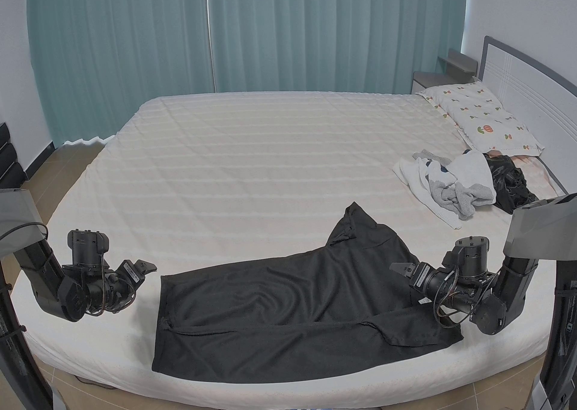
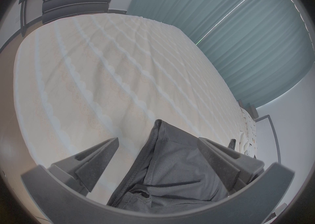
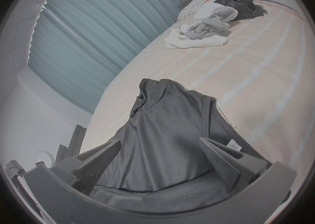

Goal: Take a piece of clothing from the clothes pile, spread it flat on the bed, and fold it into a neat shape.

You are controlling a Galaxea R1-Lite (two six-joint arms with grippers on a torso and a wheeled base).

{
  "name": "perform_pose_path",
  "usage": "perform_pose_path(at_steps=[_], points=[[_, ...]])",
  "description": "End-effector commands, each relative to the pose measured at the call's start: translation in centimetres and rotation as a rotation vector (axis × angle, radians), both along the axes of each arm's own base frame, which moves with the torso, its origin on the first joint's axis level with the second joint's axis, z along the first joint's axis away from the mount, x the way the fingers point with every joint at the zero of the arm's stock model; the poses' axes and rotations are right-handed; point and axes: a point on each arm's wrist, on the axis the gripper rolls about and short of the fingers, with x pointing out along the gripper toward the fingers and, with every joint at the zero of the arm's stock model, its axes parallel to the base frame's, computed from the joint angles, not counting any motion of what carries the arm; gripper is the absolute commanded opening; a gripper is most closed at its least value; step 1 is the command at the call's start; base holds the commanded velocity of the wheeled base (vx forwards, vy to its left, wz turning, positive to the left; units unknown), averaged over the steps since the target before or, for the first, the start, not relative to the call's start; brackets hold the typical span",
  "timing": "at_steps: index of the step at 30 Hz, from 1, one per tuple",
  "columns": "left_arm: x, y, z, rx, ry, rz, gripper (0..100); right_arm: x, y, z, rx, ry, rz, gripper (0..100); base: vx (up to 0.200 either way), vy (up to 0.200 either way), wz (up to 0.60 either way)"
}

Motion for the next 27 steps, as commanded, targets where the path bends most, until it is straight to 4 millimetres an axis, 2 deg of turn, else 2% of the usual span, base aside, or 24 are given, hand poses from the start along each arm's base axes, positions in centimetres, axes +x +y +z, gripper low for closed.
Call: perform_pose_path(at_steps=[1,7,8,11,14,17,20,23,27], points=[[0.3,0.0,-0.3,-0.001,0.005,-0.001,100,0.0,0.0,0.0,0.0,0.002,-0.001,100,0.0,0.0,0.0],[1.9,-0.7,-0.7,-0.003,-0.01,-0.022,100,0.1,-0.2,0.2,-0.004,-0.006,-0.007,100,0.0,0.0,0.0],[2.9,-0.9,-1.1,-0.001,-0.012,-0.03,100,0.1,-0.3,0.2,-0.005,-0.008,-0.008,100,0.0,0.0,0.0],[3.9,-1.0,-1.7,0.0,-0.014,-0.036,100,0.1,-0.3,0.1,-0.005,-0.005,-0.007,100,0.0,0.0,0.0],[5.9,-1.2,-3.0,0.054,-0.028,-0.09,100,0.2,-0.2,-0.3,-0.006,0.004,-0.004,100,0.0,0.0,0.0],[7.2,-1.5,-3.3,0.087,-0.049,-0.126,100,0.4,-0.1,-0.2,-0.003,-0.004,-0.005,100,0.0,0.0,0.0],[7.8,-1.9,-3.5,0.088,-0.04,-0.139,100,0.2,-0.1,-0.4,-0.002,0.008,-0.004,100,0.0,0.0,0.0],[8.5,-2.3,-4.6,0.096,-0.027,-0.152,100,0.2,-0.2,-0.3,-0.001,0.006,-0.009,100,0.0,0.0,0.0],[8.2,-2.3,-4.9,0.127,-0.016,-0.16,100,0.3,-0.5,-0.2,0.0,0.002,-0.018,100,0.0,0.0,0.0]])
